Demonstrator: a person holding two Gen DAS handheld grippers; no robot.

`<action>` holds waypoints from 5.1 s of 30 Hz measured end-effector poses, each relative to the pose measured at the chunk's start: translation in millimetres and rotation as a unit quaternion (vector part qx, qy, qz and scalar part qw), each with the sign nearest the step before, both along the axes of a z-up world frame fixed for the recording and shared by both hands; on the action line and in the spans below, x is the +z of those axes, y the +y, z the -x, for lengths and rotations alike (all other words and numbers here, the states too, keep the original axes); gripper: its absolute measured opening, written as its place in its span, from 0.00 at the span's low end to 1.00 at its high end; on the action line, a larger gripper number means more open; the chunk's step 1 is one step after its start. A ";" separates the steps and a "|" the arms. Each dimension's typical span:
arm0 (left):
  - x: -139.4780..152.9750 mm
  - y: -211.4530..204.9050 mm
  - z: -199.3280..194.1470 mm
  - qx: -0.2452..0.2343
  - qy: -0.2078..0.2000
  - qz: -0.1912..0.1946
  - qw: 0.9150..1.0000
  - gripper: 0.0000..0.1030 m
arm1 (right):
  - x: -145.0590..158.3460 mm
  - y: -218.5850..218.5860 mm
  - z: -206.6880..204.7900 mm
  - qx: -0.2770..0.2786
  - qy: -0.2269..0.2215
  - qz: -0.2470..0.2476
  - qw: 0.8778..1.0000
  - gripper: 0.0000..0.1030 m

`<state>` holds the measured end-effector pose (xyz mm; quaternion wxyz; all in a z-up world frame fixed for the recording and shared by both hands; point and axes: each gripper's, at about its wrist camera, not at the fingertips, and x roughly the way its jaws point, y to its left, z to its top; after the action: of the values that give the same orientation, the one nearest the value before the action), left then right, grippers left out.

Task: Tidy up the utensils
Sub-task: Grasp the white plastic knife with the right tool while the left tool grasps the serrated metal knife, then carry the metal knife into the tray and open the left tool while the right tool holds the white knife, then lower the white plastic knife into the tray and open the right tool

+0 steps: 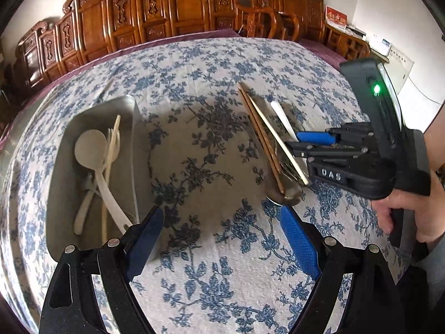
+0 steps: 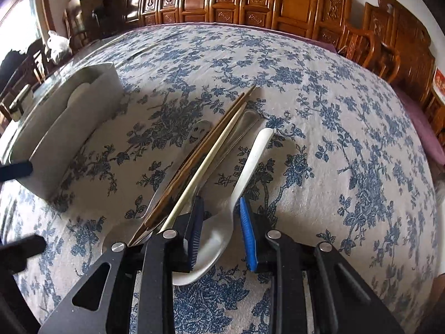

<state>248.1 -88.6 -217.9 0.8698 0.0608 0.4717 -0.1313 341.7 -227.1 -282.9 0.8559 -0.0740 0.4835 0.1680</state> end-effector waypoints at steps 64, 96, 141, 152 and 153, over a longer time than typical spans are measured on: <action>27.7 -54.0 -24.0 -0.009 -0.009 -0.005 1.000 0.04 | 45.5 -51.9 8.7 -0.032 -0.028 -0.070 0.997 0.05; 62.5 69.6 21.1 0.058 -0.045 0.002 0.997 0.04 | 60.0 20.5 65.9 0.015 -0.051 -0.051 0.997 0.05; 74.5 185.2 19.3 0.096 -0.059 0.007 0.994 0.33 | 119.8 160.9 60.8 0.072 -0.057 -0.072 0.993 0.05; 76.3 210.0 29.9 0.109 -0.066 0.013 0.992 0.45 | 96.3 200.3 32.0 0.062 -0.031 -0.069 0.995 0.05; 75.9 212.2 30.1 0.111 -0.065 0.017 0.992 0.46 | 92.6 203.0 29.6 0.061 -0.028 -0.069 0.995 0.05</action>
<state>218.1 123.6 -142.0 0.9086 0.0017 0.4159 -0.0378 312.2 -24.0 -190.3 0.8603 -0.0486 0.4413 0.2504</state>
